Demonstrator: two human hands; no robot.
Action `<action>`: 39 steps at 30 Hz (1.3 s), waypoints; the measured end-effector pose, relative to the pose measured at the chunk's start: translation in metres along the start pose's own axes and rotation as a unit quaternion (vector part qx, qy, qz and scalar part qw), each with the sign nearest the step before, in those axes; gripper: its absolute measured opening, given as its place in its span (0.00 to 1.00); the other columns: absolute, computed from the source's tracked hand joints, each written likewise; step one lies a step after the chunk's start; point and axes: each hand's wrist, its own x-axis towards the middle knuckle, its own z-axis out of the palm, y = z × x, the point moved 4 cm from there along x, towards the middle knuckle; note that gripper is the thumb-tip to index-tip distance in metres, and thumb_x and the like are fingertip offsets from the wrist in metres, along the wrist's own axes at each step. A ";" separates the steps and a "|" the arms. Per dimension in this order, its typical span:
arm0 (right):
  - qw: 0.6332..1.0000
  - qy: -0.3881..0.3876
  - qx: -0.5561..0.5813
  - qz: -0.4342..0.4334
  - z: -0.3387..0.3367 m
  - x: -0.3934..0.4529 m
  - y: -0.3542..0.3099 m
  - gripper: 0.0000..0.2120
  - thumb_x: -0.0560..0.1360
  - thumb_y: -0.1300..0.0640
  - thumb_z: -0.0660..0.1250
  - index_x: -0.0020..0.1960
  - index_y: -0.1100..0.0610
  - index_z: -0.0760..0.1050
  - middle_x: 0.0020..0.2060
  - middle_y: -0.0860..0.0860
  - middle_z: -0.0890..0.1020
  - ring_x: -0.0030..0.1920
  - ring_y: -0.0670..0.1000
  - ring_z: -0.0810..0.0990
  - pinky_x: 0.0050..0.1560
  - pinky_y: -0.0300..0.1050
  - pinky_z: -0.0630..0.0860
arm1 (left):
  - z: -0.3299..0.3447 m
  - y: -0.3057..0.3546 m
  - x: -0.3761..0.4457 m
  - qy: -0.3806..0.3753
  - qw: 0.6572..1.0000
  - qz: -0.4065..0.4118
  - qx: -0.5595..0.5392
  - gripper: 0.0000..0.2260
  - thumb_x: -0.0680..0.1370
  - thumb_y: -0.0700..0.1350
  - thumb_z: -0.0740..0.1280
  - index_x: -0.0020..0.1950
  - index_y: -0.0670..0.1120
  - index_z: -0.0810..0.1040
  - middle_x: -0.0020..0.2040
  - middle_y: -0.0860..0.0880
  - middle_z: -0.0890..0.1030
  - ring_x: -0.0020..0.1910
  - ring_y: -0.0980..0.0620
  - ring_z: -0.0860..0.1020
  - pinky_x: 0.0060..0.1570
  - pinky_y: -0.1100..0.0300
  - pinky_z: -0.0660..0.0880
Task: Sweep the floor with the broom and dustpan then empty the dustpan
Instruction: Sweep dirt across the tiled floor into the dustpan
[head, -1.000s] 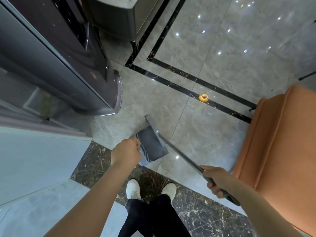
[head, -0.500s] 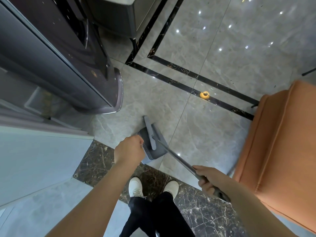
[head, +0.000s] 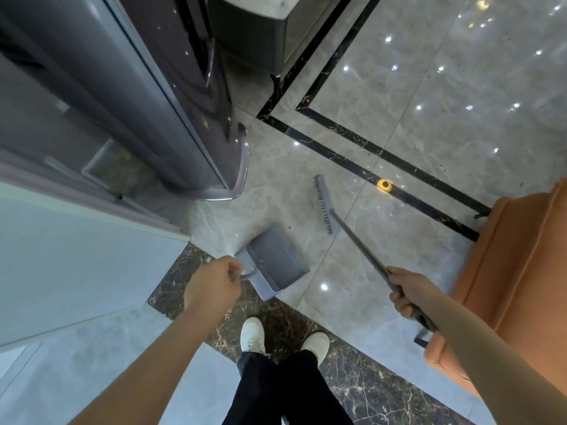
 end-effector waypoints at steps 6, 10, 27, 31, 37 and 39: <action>0.998 -0.003 -0.055 -0.009 0.049 0.002 -0.013 0.14 0.82 0.61 0.51 0.63 0.57 0.70 0.28 0.53 0.64 0.20 0.46 0.58 0.16 0.32 0.55 | -0.024 -0.048 0.016 0.019 0.997 -0.064 -0.049 0.08 0.77 0.40 0.65 0.50 0.49 0.82 0.45 0.51 0.83 0.32 0.47 0.83 0.40 0.53 0.81; 0.996 -0.067 0.003 0.053 0.073 0.003 -0.012 0.07 0.82 0.57 0.54 0.56 0.56 0.69 0.19 0.50 0.64 0.13 0.43 0.59 0.14 0.30 0.56 | -0.020 -0.053 0.018 0.017 0.997 -0.063 -0.036 0.09 0.76 0.39 0.64 0.46 0.52 0.80 0.44 0.52 0.82 0.28 0.50 0.81 0.39 0.54 0.81; 0.961 -0.063 -0.268 -0.038 0.104 -0.027 -0.033 0.20 0.82 0.61 0.51 0.72 0.50 0.64 0.27 0.51 0.67 0.16 0.43 0.60 0.15 0.33 0.58 | -0.018 -0.048 0.018 0.045 0.997 -0.054 -0.005 0.10 0.77 0.41 0.64 0.55 0.52 0.80 0.52 0.50 0.83 0.49 0.48 0.81 0.40 0.59 0.72; 0.950 -0.122 -0.287 -0.013 0.130 -0.024 -0.008 0.23 0.81 0.64 0.50 0.73 0.50 0.63 0.28 0.51 0.65 0.18 0.43 0.59 0.17 0.33 0.59 | -0.017 -0.052 0.016 0.042 0.998 -0.047 -0.010 0.10 0.77 0.41 0.64 0.54 0.52 0.80 0.50 0.50 0.83 0.46 0.48 0.82 0.41 0.57 0.77; 0.968 -0.184 -0.160 0.061 0.112 -0.032 0.020 0.17 0.82 0.60 0.51 0.69 0.50 0.67 0.28 0.51 0.66 0.18 0.42 0.60 0.15 0.32 0.58 | -0.016 -0.050 0.017 0.040 0.998 -0.036 -0.015 0.08 0.76 0.40 0.64 0.48 0.52 0.80 0.48 0.51 0.83 0.41 0.47 0.81 0.42 0.53 0.80; 0.976 -0.173 -0.104 0.078 0.094 -0.031 0.027 0.17 0.82 0.58 0.53 0.70 0.51 0.68 0.25 0.50 0.67 0.18 0.42 0.59 0.14 0.32 0.57 | -0.017 -0.053 0.016 0.035 0.998 -0.046 -0.013 0.08 0.76 0.41 0.64 0.48 0.53 0.79 0.46 0.51 0.83 0.39 0.47 0.81 0.41 0.53 0.80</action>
